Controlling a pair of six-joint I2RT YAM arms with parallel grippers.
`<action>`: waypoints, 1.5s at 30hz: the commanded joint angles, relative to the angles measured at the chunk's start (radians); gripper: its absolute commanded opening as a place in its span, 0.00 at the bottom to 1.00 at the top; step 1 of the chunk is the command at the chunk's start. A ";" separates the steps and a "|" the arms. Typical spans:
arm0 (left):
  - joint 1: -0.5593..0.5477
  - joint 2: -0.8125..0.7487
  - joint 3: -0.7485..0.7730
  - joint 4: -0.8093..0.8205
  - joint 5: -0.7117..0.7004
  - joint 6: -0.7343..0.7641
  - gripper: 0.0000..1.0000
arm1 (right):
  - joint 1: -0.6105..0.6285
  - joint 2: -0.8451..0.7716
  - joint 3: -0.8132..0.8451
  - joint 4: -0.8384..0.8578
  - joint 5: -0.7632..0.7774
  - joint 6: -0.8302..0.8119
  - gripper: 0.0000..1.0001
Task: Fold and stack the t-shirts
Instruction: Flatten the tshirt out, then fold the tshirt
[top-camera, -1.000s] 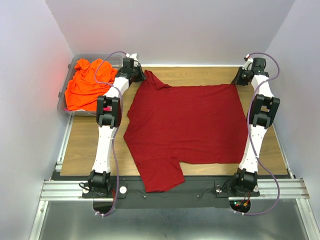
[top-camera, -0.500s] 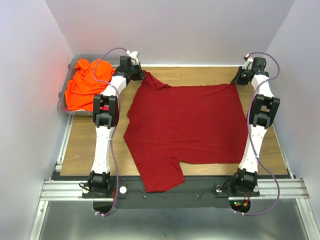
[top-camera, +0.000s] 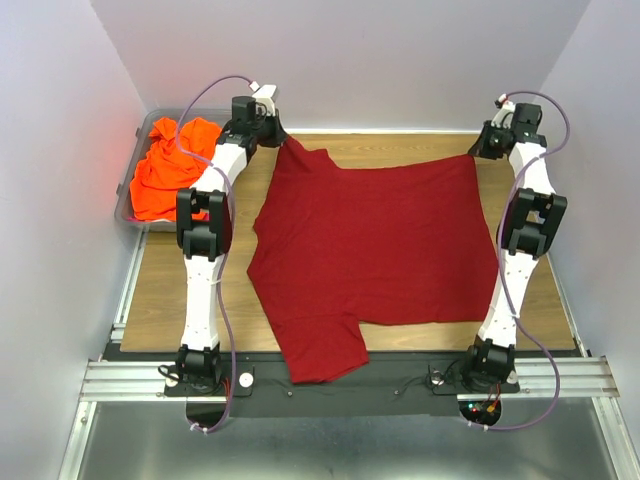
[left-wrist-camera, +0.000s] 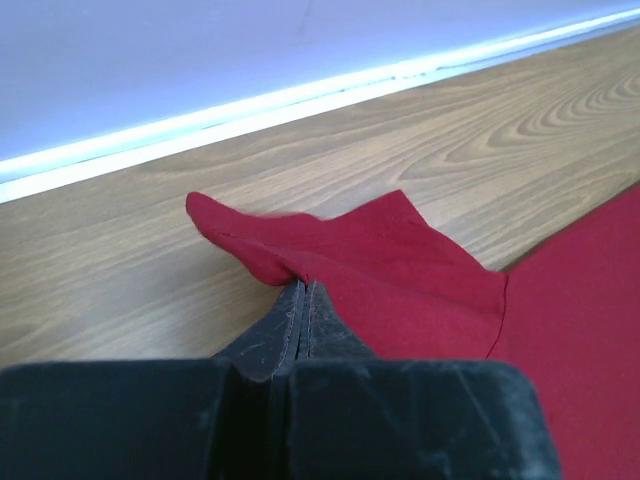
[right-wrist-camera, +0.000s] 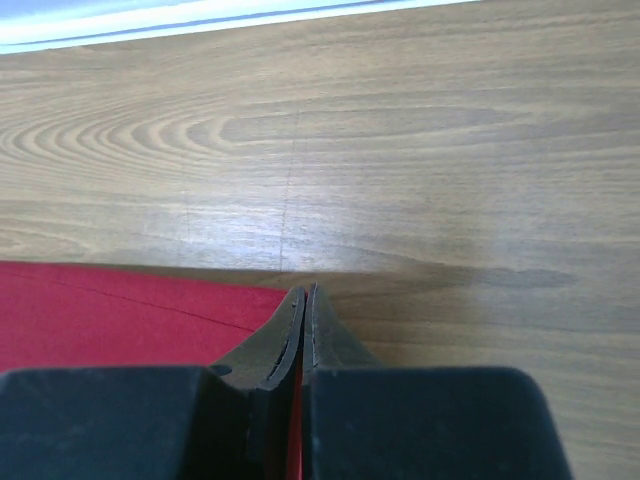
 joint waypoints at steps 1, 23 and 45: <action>0.012 -0.109 -0.031 0.012 0.024 0.053 0.00 | -0.019 -0.107 -0.027 0.034 -0.008 -0.028 0.01; 0.026 -0.479 -0.522 0.041 0.081 0.179 0.00 | -0.061 -0.291 -0.243 0.031 -0.036 -0.115 0.01; 0.023 -0.777 -0.856 0.047 0.055 0.114 0.00 | -0.082 -0.393 -0.395 0.020 -0.067 -0.172 0.01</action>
